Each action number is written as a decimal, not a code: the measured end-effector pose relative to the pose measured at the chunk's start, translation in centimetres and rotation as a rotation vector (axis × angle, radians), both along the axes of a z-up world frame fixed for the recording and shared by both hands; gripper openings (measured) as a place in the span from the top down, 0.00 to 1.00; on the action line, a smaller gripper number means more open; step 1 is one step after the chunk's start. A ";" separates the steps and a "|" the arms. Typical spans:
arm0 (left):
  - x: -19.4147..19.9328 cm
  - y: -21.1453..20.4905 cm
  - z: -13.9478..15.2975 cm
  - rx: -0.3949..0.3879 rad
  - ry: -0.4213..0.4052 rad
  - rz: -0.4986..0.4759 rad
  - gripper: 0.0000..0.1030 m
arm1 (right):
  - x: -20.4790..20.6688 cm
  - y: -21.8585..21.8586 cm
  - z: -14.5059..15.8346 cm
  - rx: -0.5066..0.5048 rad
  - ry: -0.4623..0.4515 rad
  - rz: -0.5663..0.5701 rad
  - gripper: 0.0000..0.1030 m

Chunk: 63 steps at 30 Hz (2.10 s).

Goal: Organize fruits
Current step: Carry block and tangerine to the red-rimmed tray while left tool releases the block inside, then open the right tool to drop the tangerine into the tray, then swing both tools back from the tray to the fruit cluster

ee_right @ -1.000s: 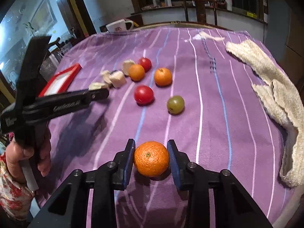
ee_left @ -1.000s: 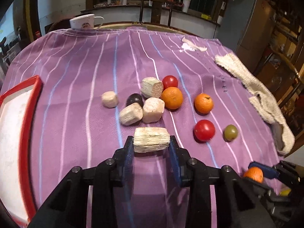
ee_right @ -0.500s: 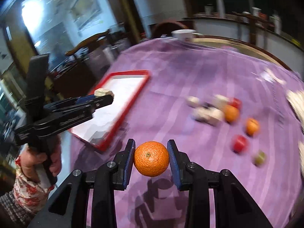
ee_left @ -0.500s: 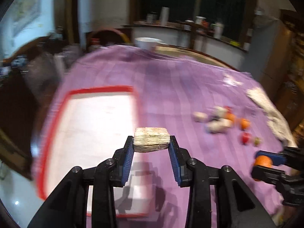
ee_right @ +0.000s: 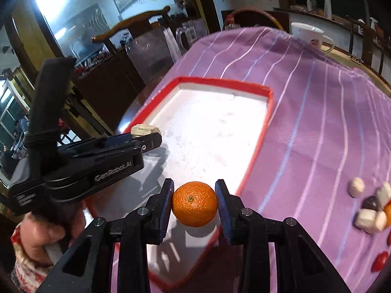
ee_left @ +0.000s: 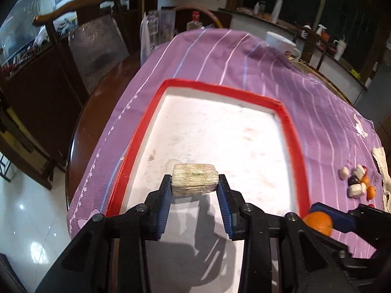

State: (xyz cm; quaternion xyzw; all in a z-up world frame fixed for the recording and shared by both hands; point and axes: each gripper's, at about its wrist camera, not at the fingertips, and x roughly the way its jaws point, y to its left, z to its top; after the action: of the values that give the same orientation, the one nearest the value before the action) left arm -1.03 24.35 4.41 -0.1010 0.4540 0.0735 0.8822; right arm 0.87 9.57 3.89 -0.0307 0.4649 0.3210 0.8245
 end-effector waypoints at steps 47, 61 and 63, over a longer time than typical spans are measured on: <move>-15.9 -8.6 18.3 -0.228 -0.408 -0.227 0.37 | -14.8 -29.3 13.3 0.541 0.242 -0.277 0.60; -23.2 -5.2 47.3 0.458 -0.698 0.173 0.37 | -28.6 -49.5 51.0 0.251 -0.437 -0.924 0.60; -23.5 -3.5 50.7 0.519 -0.698 0.285 0.37 | -30.1 -51.0 55.1 0.191 -0.482 -1.035 0.60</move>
State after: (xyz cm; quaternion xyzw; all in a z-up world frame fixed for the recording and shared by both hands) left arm -24.48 20.89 55.11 0.0435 0.0780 0.2670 0.9596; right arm -29.23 -41.40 58.99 0.2030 0.1873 -0.0996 0.9559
